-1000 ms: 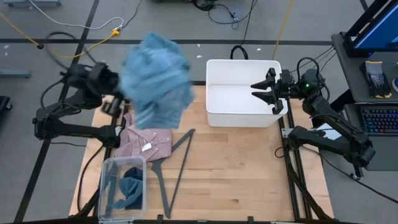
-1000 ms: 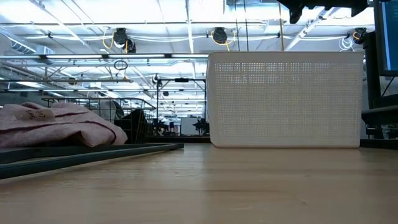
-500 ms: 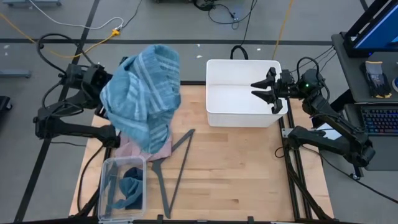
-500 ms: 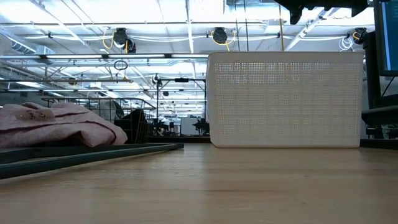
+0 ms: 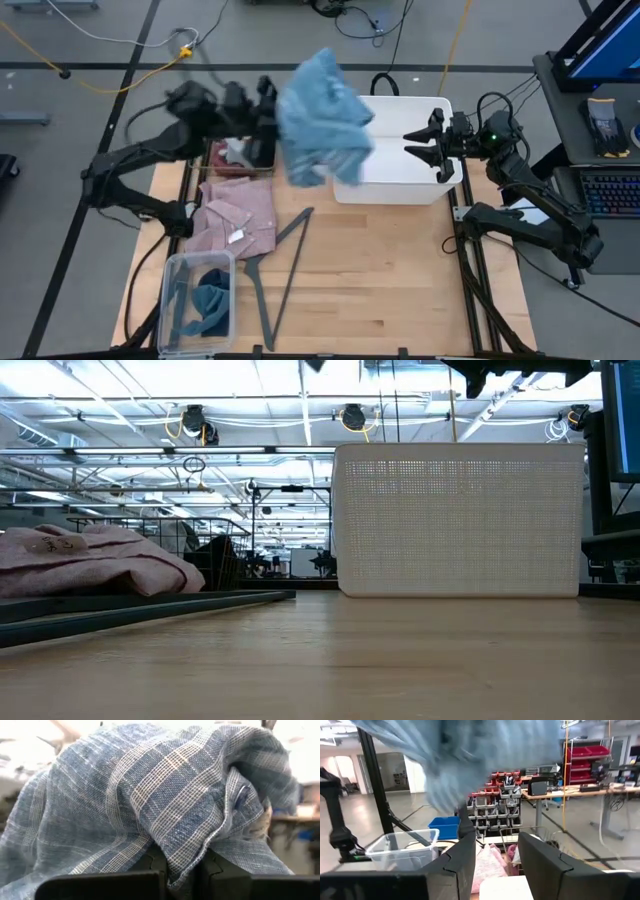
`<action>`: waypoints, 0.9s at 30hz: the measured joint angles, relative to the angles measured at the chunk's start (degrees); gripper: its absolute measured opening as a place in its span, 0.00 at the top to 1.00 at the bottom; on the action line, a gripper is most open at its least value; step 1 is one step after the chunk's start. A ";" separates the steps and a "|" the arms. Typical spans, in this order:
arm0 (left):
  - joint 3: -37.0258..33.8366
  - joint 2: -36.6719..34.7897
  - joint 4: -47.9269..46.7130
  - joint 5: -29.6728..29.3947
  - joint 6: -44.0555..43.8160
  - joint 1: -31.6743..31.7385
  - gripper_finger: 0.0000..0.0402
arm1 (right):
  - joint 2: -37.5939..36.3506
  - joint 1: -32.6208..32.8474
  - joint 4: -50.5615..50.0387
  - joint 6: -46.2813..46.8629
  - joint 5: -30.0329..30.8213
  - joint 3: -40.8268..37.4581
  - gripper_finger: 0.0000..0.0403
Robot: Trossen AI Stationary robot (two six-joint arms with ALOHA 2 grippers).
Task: Pick & Place Cloths
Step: Put the blue shirt into the white bin
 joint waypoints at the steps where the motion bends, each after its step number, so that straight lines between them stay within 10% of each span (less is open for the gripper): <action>1: 2.29 1.79 -2.81 -0.86 1.76 0.20 0.92 | -0.08 -0.02 0.00 -0.96 0.07 0.00 0.65; 18: 33.39 30.72 -18.23 -15.84 10.12 2.23 0.92 | -10.09 -7.93 -9.26 -5.81 0.06 0.00 0.65; 27: 40.45 40.53 -17.67 -16.57 10.80 3.83 0.93 | -20.82 -7.91 -18.39 -6.24 10.68 0.03 0.65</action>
